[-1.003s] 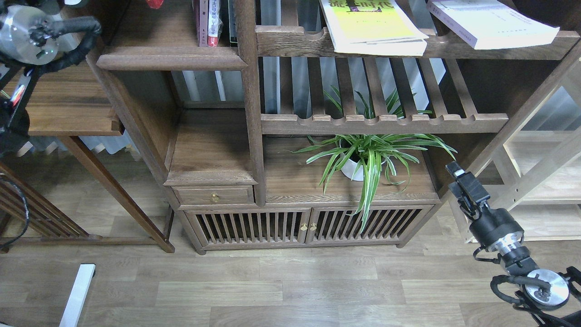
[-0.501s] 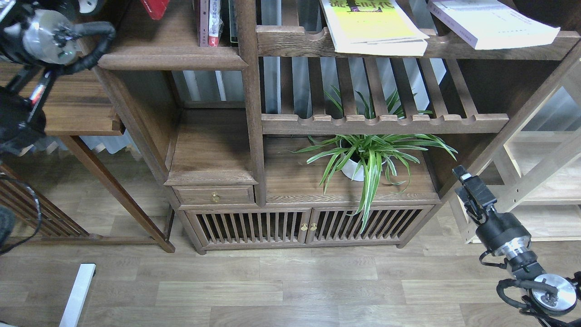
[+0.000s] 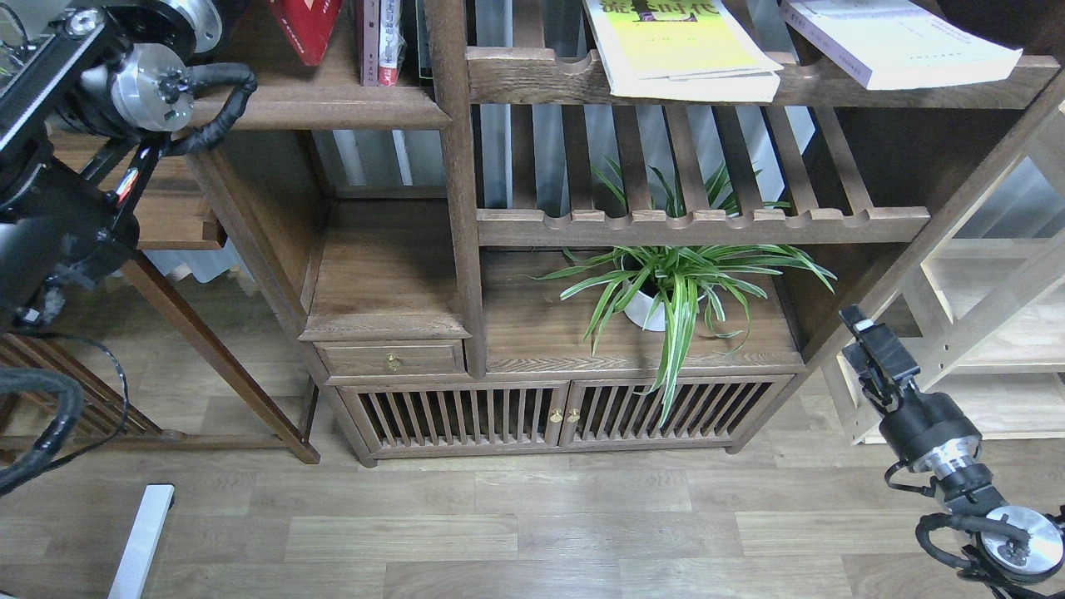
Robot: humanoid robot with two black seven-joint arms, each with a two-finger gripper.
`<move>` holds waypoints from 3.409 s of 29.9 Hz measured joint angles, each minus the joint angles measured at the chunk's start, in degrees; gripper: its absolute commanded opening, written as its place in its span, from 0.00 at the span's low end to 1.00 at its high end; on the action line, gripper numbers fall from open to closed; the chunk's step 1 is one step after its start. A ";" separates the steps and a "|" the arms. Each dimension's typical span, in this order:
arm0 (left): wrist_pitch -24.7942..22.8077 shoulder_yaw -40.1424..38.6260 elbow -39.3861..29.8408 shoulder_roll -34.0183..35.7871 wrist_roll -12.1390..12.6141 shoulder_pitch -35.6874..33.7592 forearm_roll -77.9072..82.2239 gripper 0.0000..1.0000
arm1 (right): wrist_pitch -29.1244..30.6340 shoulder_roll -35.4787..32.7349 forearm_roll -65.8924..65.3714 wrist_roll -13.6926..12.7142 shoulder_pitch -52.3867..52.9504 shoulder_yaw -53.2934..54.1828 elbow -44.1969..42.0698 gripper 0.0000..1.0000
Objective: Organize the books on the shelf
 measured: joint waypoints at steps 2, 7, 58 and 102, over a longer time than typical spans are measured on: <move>0.00 0.36 0.71 -0.28 0.07 0.04 -0.04 0.10 | 0.00 0.00 0.01 0.00 -0.02 0.00 0.00 0.98; -0.08 1.60 1.40 -0.87 0.82 -0.18 -0.24 0.13 | 0.00 0.05 0.01 0.00 -0.03 0.00 -0.07 0.98; -1.48 3.54 6.99 -6.81 -3.34 -11.02 -0.26 0.56 | 0.00 0.10 0.37 -0.18 -2.23 -0.08 -0.52 0.98; -4.23 2.91 -9.23 5.01 -15.35 -6.80 -0.45 0.99 | 0.00 0.14 -0.51 -0.44 -2.80 -0.72 -3.43 0.99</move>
